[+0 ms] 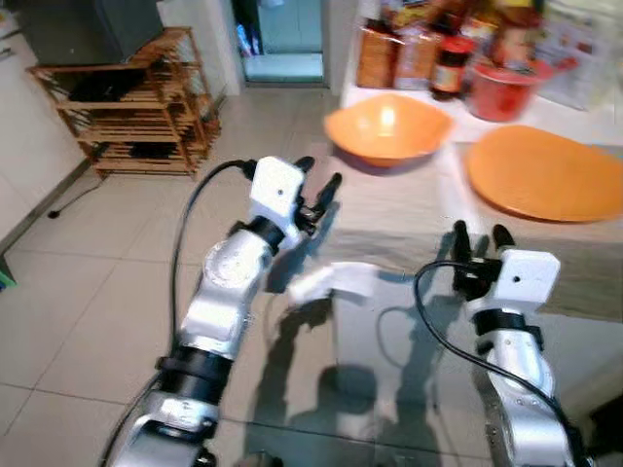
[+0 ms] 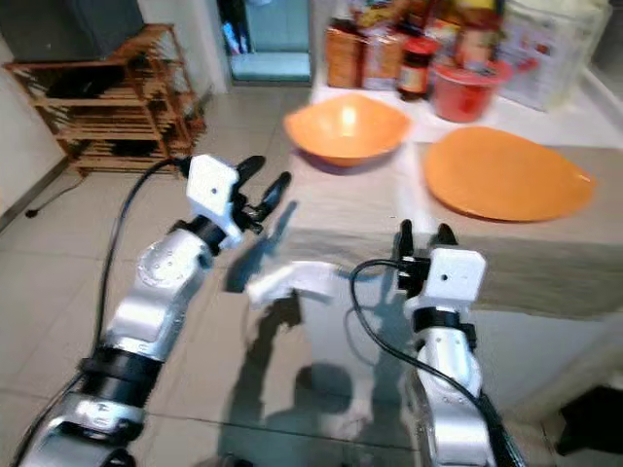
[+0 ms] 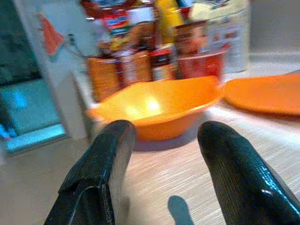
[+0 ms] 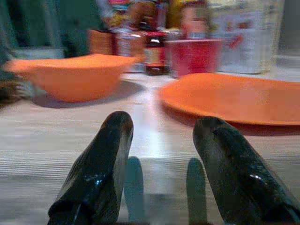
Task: Setting the table
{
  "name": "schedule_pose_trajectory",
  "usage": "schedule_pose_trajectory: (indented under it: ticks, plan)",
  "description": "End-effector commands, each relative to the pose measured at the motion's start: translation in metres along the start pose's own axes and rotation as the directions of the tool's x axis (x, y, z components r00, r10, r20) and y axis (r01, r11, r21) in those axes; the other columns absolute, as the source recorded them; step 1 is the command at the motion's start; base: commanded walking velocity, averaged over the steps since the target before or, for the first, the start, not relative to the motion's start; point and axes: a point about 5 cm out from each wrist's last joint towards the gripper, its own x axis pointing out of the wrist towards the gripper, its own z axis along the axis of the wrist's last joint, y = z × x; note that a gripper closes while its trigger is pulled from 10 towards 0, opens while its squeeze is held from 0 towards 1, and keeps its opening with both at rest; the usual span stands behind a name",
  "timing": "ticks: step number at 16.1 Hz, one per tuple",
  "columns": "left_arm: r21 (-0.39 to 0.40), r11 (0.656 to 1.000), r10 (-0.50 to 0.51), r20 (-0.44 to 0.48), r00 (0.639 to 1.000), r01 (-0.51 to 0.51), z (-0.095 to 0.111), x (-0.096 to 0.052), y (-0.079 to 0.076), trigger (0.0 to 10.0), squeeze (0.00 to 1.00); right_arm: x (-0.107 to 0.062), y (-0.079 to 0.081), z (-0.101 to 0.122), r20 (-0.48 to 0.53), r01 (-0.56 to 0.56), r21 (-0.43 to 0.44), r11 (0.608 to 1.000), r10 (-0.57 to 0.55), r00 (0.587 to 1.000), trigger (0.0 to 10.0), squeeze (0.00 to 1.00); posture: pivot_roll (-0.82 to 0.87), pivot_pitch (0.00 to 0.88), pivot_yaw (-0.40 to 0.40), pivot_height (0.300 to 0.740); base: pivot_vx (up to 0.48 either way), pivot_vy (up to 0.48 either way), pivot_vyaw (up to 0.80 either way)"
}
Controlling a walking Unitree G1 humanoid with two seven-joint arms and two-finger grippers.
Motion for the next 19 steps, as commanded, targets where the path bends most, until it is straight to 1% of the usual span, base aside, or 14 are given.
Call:
schedule_pose_trajectory:
  ticks: [1,3,5,7,9,11,12,13,15,16,19]
  plan:
    - [0.012,1.000,0.024,0.011,1.000,-0.024,0.005,0.000,0.007,10.0,0.00,0.001,0.002,0.002,0.010,-0.006,0.002,1.000,0.006,1.000,10.0,0.00,-0.08,0.000,0.080,0.722,0.244,-0.412,0.00]
    - [0.012,0.999,0.031,-0.005,1.000,-0.031,0.004,0.001,0.009,10.0,0.00,0.001,0.002,0.002,0.011,-0.006,-0.001,1.000,0.006,1.000,10.0,0.00,-0.08,0.000,0.080,0.722,0.274,-0.390,0.00]
    - [0.022,0.997,0.069,0.018,0.997,-0.070,0.008,0.002,0.013,10.0,0.00,0.002,0.003,0.002,0.011,-0.013,-0.002,1.000,0.013,1.000,10.0,0.00,-0.08,0.000,0.076,0.722,0.000,0.000,0.00]
    - [0.037,0.996,0.084,0.022,0.996,-0.085,0.010,0.002,0.016,10.0,0.00,0.002,0.003,0.001,0.011,-0.020,-0.005,1.000,0.020,1.000,10.0,0.00,-0.08,0.000,0.074,0.722,0.000,0.000,0.00]
    - [0.042,0.996,0.083,0.036,0.996,-0.085,0.012,0.002,0.016,10.0,0.00,0.003,0.004,0.002,0.017,-0.025,-0.009,1.000,0.025,1.000,10.0,0.00,-0.08,0.000,0.073,0.722,0.000,0.000,0.00]
    - [0.041,0.995,0.090,0.040,0.995,-0.091,0.014,0.003,0.016,10.0,0.00,0.006,0.002,0.007,0.039,-0.020,-0.020,1.000,0.021,0.999,10.0,0.00,-0.07,0.000,0.071,0.722,0.000,0.000,0.00]
    - [0.020,0.995,0.102,0.035,0.994,-0.103,0.014,0.004,0.018,10.0,0.00,0.010,-0.003,0.012,0.053,0.012,-0.030,0.999,-0.011,0.999,10.0,0.00,-0.07,0.000,0.071,0.722,0.000,0.000,0.00]
    - [0.007,0.993,0.114,0.038,0.993,-0.115,0.014,0.004,0.019,10.0,0.00,0.016,-0.008,0.024,0.090,0.037,-0.037,0.999,-0.034,0.995,10.0,0.00,-0.07,0.000,0.072,0.722,0.000,0.000,0.00]
    - [0.003,0.993,0.118,0.028,0.993,-0.118,0.011,0.002,0.018,10.0,0.00,0.027,-0.010,0.047,0.163,0.045,-0.039,0.998,-0.038,0.986,10.0,0.00,-0.08,0.000,0.074,0.722,0.000,0.000,0.00]
    - [0.005,0.993,0.116,0.020,0.993,-0.117,0.010,0.002,0.016,10.0,0.00,0.030,-0.012,0.051,0.174,0.051,-0.035,0.998,-0.044,0.984,10.0,0.00,-0.08,0.000,0.074,0.722,0.281,0.000,0.00]
    - [0.004,0.994,0.112,0.006,0.994,-0.112,0.011,0.004,0.015,10.0,0.00,0.027,-0.014,0.042,0.127,0.065,-0.027,0.998,-0.061,0.990,10.0,0.00,-0.08,0.000,0.071,0.722,0.433,0.000,0.00]
